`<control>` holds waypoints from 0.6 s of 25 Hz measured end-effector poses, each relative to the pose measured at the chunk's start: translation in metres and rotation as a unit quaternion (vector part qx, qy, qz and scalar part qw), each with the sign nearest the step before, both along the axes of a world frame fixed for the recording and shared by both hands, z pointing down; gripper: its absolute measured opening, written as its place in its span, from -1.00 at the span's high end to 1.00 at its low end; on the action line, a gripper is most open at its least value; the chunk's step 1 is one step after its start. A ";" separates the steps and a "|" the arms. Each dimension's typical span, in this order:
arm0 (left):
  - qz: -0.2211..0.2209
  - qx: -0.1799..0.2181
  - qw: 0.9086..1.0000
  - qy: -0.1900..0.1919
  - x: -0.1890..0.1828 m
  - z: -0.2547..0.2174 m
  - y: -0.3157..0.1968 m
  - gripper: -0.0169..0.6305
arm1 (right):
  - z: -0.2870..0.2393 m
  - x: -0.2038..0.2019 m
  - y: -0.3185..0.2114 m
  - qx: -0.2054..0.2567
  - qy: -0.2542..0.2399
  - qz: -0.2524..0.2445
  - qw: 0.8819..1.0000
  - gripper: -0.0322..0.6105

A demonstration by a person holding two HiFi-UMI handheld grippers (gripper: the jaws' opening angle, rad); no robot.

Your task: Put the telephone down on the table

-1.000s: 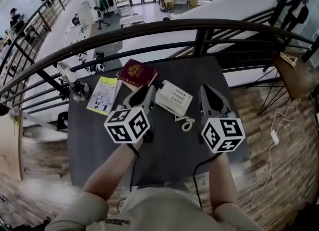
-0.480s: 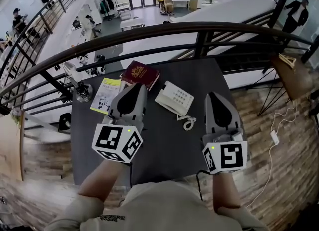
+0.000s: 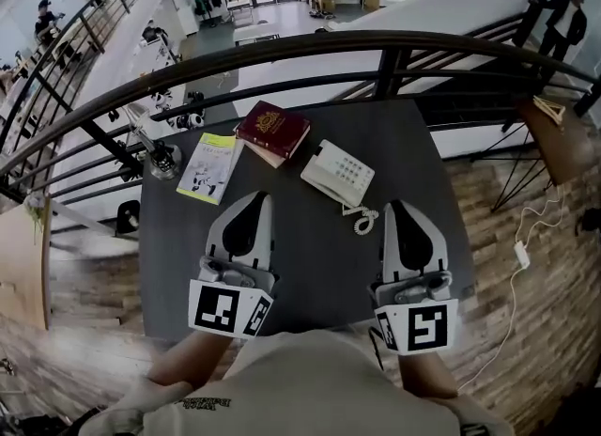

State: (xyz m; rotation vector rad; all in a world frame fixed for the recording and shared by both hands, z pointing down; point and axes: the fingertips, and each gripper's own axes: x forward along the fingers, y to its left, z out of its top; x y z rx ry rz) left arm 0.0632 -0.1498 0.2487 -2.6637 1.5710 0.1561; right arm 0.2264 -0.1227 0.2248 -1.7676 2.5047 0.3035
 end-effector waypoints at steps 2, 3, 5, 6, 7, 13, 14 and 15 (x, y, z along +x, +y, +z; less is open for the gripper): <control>0.003 -0.010 1.000 -0.007 0.001 0.009 0.010 0.93 | 0.007 -0.011 0.005 -0.009 0.007 -0.015 1.000 0.89; 0.005 -0.016 1.000 -0.006 0.002 0.012 0.015 0.93 | 0.010 -0.017 0.007 -0.015 0.011 -0.022 1.000 0.89; 0.007 -0.023 1.000 -0.006 0.003 0.016 0.022 0.93 | 0.017 -0.025 0.011 -0.022 0.023 -0.032 0.999 0.89; 0.008 -0.023 1.000 -0.009 0.004 0.017 0.025 0.93 | 0.021 -0.028 0.013 -0.026 0.027 -0.036 0.999 0.89; 0.008 -0.022 1.000 -0.013 0.005 0.018 0.027 0.93 | 0.024 -0.031 0.015 -0.034 0.024 -0.039 0.998 0.89; 0.013 -0.014 0.999 -0.032 0.006 0.019 0.035 0.93 | 0.032 -0.046 0.026 -0.057 0.007 -0.050 0.997 0.89; 0.014 -0.013 0.999 -0.032 0.006 0.017 0.036 0.93 | 0.033 -0.047 0.026 -0.058 0.007 -0.049 0.997 0.89; 0.016 -0.010 0.999 -0.031 0.007 0.015 0.037 0.93 | 0.033 -0.046 0.026 -0.059 0.008 -0.049 0.997 0.89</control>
